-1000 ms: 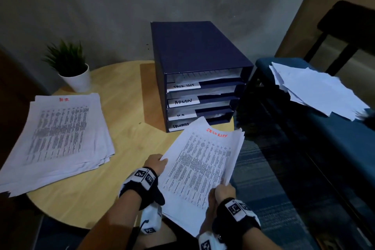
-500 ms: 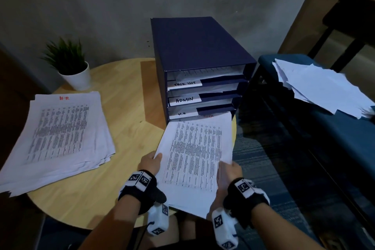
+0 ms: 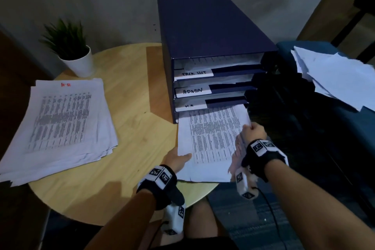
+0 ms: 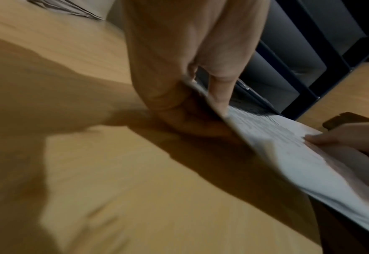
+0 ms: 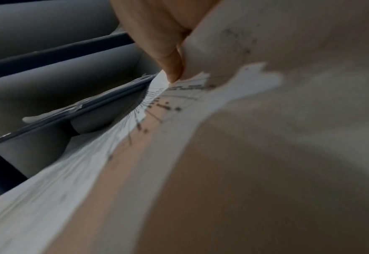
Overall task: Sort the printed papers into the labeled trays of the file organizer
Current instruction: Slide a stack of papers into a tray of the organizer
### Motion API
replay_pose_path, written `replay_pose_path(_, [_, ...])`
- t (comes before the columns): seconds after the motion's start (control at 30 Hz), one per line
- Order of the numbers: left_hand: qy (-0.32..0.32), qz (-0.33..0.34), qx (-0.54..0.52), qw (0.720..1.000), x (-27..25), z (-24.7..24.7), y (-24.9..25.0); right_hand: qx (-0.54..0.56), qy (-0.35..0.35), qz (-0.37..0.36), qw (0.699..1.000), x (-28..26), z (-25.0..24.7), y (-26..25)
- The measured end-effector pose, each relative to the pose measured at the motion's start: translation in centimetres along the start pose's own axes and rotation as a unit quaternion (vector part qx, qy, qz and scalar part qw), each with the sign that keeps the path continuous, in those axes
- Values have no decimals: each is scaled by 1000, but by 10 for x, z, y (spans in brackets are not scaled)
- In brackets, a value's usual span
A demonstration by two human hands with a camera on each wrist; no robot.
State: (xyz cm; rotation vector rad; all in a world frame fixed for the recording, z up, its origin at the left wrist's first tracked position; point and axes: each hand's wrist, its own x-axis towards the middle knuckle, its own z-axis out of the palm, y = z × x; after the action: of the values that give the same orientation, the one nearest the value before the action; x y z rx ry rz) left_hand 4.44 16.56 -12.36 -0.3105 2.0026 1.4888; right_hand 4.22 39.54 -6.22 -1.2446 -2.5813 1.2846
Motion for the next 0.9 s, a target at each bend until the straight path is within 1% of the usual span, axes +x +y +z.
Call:
replay_pose_path(0.1, [36,4,-13,999,8,-2,1,-9,-1,-12,1000,5,4,-12])
replay_pose_path(0.23, [97,-4,-61,993,13,1,4,-65,-16,-22,998,6,16,-18])
replay_pose_path(0.3, [110,-7,-75,991,15,6,8,-93,-7,-30,995,4,16,-16])
replay_pose_path(0.37, [112,-10,-86,990,18,10,12,-95,23,-26,995,1,14,-11])
replay_pose_path(0.47, [118,-11,-104,987,26,16,21,-35,104,13,994,-4,12,2])
replay_pose_path(0.53, [127,-15,-116,985,31,21,26,72,130,65,987,-5,12,11])
replay_pose_path(0.57, [129,-17,-118,984,33,24,29,140,122,102,977,-5,15,16])
replay_pose_path(0.6, [131,-19,-119,984,35,26,33,209,97,141,963,-7,17,19])
replay_pose_path(0.67, [133,-20,-117,984,40,32,41,339,10,206,918,-12,24,21])
replay_pose_path(0.73, [132,-19,-102,986,44,35,48,432,-81,224,870,-21,32,15])
replay_pose_path(0.77, [133,-16,-91,987,47,35,50,447,-101,218,862,-23,36,11])
replay_pose_path(0.8, [130,-17,-83,988,47,35,53,451,-110,209,861,-25,38,5])
replay_pose_path(0.9, [99,-6,-116,988,48,29,56,435,-97,199,873,-22,42,-6])
